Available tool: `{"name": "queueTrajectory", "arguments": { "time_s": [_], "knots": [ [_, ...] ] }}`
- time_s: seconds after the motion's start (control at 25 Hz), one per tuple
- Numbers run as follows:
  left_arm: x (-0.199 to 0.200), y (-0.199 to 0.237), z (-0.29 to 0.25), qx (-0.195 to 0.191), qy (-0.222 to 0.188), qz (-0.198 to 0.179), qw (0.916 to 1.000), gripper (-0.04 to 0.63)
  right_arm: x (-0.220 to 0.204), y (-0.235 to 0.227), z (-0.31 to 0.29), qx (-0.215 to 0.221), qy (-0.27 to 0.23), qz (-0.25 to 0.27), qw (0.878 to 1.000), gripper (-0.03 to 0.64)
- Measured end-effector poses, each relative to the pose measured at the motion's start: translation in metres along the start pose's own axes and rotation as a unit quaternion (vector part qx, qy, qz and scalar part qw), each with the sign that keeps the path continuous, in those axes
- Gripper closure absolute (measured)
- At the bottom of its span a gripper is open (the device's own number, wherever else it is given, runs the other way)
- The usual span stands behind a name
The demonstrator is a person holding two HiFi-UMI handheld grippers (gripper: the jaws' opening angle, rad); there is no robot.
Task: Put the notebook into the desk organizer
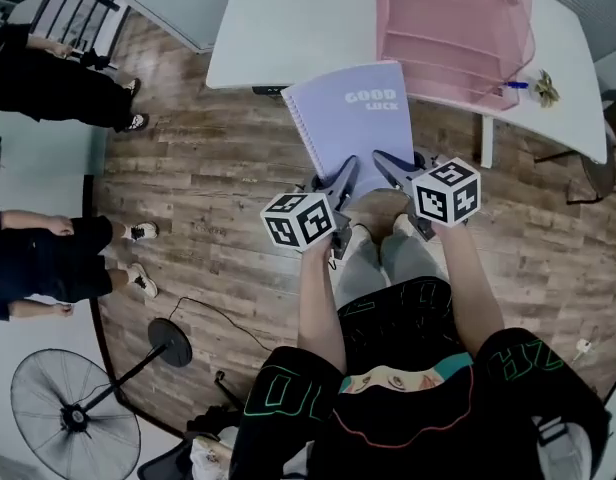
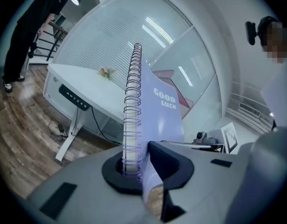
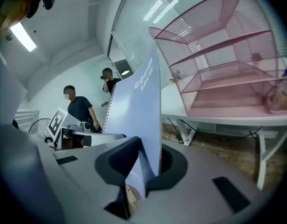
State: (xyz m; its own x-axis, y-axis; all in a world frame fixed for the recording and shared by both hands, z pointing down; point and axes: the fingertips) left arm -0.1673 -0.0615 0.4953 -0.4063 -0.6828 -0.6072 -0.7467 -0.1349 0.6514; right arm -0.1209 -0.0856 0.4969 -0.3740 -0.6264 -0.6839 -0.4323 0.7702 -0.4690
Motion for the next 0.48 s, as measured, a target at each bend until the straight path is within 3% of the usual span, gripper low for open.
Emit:
{"name": "queueTrajectory", "arguments": {
  "time_s": [0.2,0.48],
  "knots": [
    [-0.034,-0.025,-0.052,-0.04,0.062,0.005,0.9973,0.548,-0.039,-0.044,0.036,-0.048,0.001,-0.058,0.997,0.561],
    [-0.069,-0.046,-0.098,-0.068,0.123,0.012,0.99,0.548,-0.079,-0.081,0.066,-0.079,0.007,-0.113,0.99,0.56]
  ]
}}
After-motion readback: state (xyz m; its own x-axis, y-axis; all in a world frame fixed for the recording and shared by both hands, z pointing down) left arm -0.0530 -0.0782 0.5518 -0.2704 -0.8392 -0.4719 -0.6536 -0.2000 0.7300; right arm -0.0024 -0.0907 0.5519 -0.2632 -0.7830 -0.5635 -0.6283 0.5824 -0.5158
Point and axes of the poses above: the fingertips, and each gripper's own axes: z backward along the fingers, y to its left, x out of its top, and after that the axes turned 10 degrees about y, right-handed
